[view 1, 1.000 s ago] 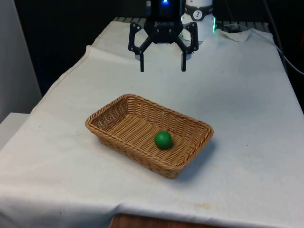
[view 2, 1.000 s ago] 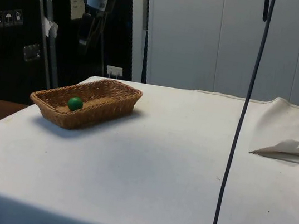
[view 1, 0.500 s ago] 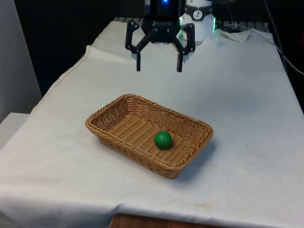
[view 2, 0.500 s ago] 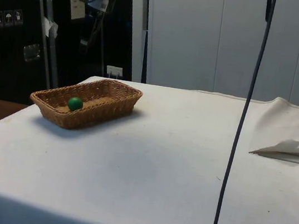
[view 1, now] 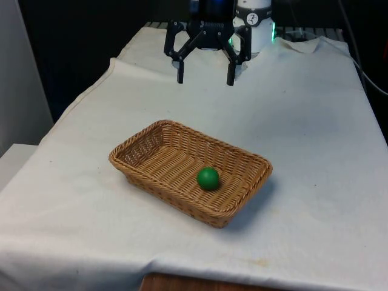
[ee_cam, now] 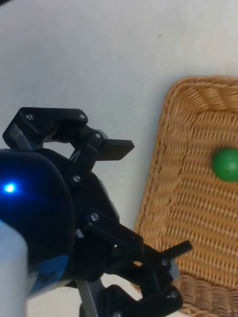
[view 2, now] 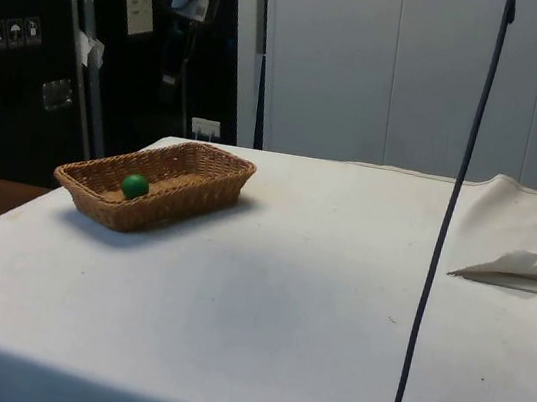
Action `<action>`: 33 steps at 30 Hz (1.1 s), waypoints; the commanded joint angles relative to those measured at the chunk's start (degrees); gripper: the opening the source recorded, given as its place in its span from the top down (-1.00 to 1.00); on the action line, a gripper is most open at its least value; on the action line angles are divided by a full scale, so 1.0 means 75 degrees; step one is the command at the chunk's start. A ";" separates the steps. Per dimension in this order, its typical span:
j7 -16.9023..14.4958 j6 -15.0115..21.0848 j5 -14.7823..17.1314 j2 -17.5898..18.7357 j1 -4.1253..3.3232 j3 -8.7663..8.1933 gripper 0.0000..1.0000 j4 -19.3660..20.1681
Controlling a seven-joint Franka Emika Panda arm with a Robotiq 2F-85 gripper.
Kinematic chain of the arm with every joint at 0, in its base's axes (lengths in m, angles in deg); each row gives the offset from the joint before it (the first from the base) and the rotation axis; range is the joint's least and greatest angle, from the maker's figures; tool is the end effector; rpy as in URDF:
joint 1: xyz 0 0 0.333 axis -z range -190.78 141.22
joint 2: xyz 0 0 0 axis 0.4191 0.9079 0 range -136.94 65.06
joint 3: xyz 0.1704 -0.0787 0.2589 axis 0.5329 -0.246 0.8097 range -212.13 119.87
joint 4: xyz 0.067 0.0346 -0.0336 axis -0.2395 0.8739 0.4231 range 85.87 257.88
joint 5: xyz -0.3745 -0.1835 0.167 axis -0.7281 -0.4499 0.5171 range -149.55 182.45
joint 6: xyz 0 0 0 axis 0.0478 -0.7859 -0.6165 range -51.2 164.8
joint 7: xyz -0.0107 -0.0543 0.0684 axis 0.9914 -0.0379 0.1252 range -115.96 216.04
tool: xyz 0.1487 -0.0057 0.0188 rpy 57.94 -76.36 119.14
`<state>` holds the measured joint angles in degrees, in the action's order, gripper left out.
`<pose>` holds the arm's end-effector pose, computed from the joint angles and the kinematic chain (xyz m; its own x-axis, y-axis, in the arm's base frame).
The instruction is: Pick up the ball and place it into the basket.
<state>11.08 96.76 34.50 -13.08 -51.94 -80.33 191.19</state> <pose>0.7079 -0.0692 0.2836 0.8760 0.3945 0.2776 0.3534 -0.9165 0.1873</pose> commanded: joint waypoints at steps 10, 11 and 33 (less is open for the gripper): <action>0.0428 0.0260 -0.1154 -0.0489 -0.0183 -0.0145 -1.00 0.0726; 0.0328 0.0115 -0.0993 -0.0443 -0.0061 0.0000 -1.00 0.0581; 0.1169 -0.0191 -0.2406 -0.1474 -0.0115 -0.0053 -1.00 0.1444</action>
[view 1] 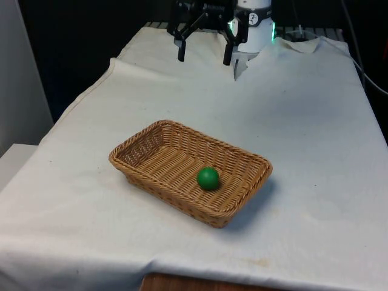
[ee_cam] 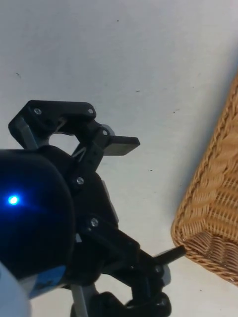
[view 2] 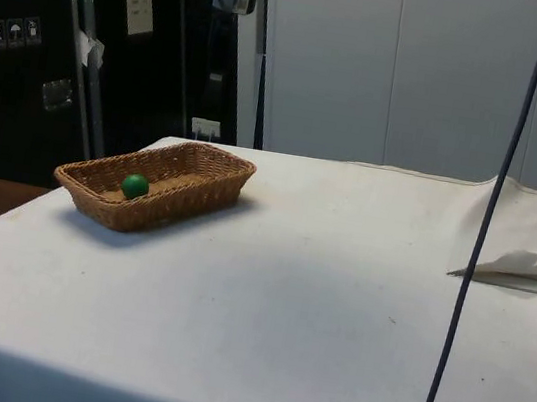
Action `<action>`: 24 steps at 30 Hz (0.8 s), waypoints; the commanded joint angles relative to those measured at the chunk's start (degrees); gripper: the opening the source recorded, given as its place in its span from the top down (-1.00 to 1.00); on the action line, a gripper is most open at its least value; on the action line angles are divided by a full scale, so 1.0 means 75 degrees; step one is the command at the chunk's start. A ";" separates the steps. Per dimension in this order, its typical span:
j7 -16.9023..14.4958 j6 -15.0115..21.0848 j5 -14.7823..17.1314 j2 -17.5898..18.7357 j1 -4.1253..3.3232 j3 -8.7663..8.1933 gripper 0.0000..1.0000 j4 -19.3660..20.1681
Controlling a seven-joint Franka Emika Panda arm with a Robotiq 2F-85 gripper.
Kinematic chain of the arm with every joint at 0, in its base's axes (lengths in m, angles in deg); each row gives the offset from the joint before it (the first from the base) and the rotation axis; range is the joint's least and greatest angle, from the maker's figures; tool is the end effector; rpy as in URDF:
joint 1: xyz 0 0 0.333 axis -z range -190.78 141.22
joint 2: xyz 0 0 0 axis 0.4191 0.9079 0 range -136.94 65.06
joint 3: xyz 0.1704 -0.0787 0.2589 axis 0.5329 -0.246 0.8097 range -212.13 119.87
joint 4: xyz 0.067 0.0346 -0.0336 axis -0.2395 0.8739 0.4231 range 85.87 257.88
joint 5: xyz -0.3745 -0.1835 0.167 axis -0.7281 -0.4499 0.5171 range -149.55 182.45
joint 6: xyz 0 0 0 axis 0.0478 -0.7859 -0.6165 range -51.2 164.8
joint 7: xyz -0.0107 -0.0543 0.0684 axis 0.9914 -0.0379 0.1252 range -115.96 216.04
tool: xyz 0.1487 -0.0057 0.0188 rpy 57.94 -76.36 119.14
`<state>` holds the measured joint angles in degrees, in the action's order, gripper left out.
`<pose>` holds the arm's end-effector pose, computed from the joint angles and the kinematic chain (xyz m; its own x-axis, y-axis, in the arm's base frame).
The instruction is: Pick up the ball and place it into the basket.
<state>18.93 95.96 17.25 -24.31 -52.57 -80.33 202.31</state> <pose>0.6482 -0.0710 0.2935 0.8772 0.4437 0.1834 0.4003 -0.8869 0.2306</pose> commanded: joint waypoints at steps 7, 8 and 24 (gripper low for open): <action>0.0359 -0.0519 -0.0099 -0.0076 -0.0023 -0.0046 -1.00 -0.0160; 0.0390 -0.0573 -0.0092 -0.0084 -0.0015 -0.0038 -1.00 -0.0176; 0.0940 -0.1513 -0.0076 -0.0168 0.0008 -0.0031 -1.00 -0.0466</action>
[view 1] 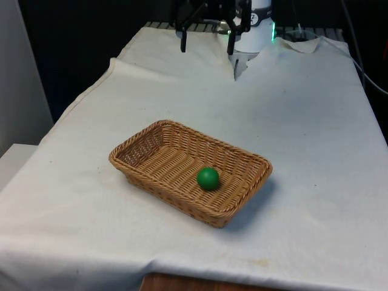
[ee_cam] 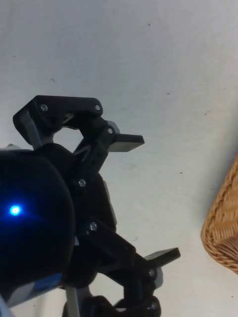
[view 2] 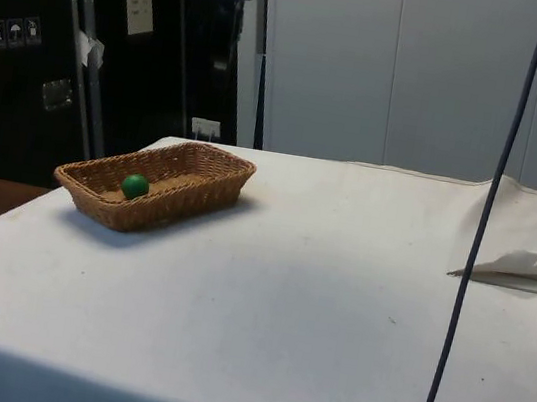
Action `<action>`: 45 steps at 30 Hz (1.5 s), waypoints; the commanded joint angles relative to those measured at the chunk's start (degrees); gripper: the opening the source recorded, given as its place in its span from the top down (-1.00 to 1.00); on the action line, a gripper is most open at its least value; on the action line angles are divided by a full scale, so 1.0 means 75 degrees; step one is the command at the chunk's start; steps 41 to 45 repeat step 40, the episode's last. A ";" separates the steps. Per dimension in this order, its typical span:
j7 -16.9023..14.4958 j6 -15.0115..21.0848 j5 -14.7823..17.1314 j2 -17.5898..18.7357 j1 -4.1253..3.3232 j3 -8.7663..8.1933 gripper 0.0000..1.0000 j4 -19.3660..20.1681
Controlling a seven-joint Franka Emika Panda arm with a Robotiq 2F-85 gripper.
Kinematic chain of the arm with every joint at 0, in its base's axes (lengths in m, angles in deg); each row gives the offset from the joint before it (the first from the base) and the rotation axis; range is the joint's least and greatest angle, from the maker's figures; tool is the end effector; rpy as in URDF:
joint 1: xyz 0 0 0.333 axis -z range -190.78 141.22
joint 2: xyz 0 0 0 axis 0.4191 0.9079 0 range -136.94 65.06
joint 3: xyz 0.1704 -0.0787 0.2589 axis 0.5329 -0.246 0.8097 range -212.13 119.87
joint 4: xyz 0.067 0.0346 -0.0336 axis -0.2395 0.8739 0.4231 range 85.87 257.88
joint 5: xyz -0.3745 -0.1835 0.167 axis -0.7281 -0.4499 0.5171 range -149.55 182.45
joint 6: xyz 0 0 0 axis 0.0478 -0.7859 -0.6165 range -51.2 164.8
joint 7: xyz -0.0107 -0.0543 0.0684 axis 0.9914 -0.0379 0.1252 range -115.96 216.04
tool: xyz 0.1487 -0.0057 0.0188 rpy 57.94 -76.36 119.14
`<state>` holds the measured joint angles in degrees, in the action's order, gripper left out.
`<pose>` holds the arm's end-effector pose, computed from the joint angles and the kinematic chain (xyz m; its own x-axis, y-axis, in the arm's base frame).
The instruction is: Pick up the ball and place it into the basket.
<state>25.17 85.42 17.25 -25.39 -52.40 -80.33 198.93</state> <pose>0.6451 -0.0709 0.3122 0.9377 0.3275 0.1161 0.3086 -0.9385 0.1548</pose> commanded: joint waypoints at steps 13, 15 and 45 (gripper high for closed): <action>0.0703 -0.0451 -0.0015 -0.0053 0.0000 -0.0015 -1.00 -0.0023; 0.0749 -0.0458 -0.0008 -0.0053 0.0000 -0.0015 -1.00 -0.0023; 0.1925 -0.0519 0.0031 -0.0015 0.0015 0.0000 -1.00 0.0061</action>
